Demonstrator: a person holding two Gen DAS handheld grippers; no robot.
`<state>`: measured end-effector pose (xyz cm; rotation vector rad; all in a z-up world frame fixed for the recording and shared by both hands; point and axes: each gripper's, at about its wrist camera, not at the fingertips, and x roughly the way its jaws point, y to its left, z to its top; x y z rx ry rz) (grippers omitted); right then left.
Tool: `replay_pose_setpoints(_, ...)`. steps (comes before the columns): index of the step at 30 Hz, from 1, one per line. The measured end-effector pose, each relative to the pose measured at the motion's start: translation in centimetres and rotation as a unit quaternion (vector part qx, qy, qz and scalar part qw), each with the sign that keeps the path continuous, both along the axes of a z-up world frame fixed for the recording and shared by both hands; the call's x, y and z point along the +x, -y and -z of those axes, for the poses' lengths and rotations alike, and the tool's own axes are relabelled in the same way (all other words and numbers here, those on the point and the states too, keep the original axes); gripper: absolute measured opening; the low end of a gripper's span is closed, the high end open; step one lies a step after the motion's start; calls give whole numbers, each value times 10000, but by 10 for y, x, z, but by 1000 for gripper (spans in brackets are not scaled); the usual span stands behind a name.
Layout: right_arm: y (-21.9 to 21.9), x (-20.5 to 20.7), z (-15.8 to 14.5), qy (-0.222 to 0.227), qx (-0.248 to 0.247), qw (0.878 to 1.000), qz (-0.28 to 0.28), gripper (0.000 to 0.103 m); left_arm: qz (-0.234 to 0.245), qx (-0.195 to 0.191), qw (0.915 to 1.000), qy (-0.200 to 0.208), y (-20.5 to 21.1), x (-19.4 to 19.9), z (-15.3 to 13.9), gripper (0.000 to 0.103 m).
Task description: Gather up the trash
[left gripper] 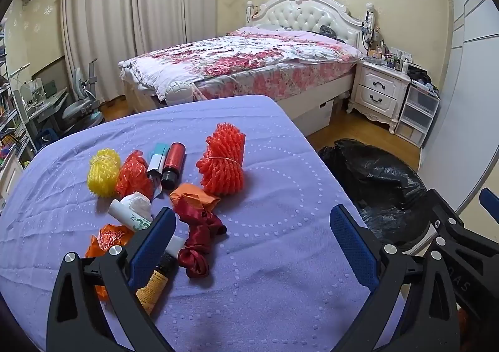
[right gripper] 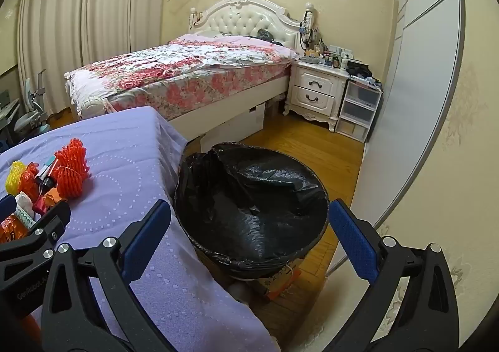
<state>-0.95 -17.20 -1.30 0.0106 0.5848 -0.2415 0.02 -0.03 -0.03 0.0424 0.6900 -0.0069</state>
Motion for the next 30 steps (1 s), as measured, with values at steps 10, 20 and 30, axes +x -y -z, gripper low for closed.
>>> replay_pose_setpoints(10, -1, 1, 0, -28, 6, 10000, -8, 99, -16, -40, 10000, 9, 0, -1, 1, 97)
replay_pose_setpoints(20, -1, 3, 1, -58, -3, 10000, -10, 99, -18, -60, 10000, 6, -3, 0, -1, 97)
replay_pose_setpoints(30, -1, 2, 1, -62, -5, 10000, -10, 99, -21, -66, 10000, 6, -3, 0, -1, 97)
